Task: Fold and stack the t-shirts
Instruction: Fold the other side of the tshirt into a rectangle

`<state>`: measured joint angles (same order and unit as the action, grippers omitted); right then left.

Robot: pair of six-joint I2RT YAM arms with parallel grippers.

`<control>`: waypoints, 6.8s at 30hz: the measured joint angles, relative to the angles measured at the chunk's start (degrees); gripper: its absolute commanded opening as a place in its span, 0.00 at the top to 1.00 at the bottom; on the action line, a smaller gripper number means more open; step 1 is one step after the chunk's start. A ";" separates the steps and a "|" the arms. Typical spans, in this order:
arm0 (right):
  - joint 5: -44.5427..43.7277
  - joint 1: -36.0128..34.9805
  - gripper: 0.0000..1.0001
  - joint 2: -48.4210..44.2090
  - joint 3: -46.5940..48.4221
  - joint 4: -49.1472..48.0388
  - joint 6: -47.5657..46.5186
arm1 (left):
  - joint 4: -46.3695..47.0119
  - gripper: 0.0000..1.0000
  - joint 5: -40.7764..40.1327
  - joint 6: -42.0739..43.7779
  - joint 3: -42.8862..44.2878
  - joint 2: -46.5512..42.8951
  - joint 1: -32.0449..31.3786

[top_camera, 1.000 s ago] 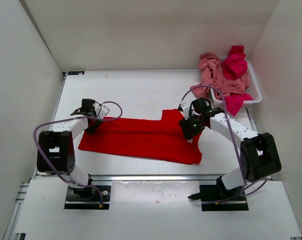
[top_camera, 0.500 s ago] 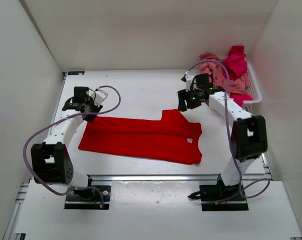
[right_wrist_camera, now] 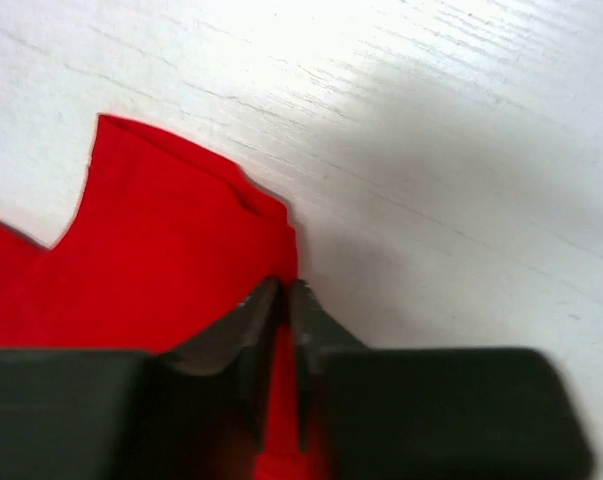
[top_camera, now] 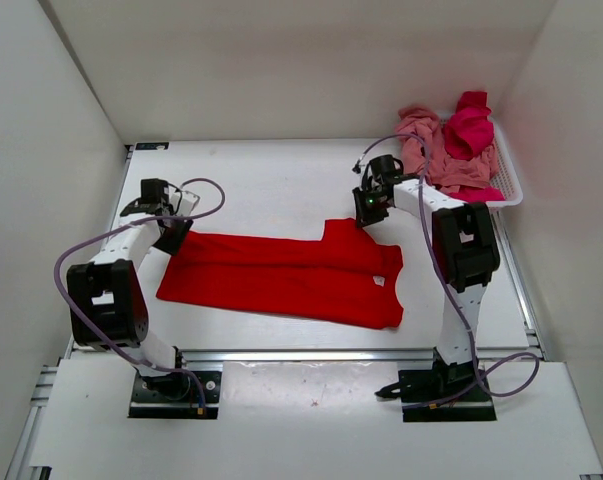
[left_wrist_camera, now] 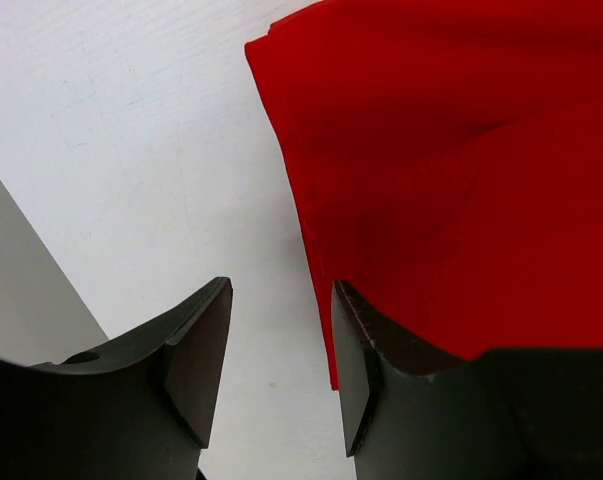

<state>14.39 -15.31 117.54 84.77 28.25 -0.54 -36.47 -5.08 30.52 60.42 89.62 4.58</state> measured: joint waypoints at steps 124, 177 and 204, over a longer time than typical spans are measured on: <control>13.16 -9.14 1.00 -42.51 -48.70 -0.44 -4.15 | -1.22 0.44 20.02 -16.48 13.11 15.43 -42.64; 10.54 -11.89 0.65 -47.01 -41.70 10.86 -14.34 | -2.56 0.49 13.33 -9.88 5.53 11.91 -42.93; 16.37 -9.92 0.70 -31.41 -36.00 4.42 -10.97 | -2.97 0.49 11.41 -8.31 2.80 6.16 -39.04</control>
<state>30.76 -25.23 86.13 48.77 32.67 -11.51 -39.44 6.33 22.22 63.22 95.79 -34.46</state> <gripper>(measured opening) 0.432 0.510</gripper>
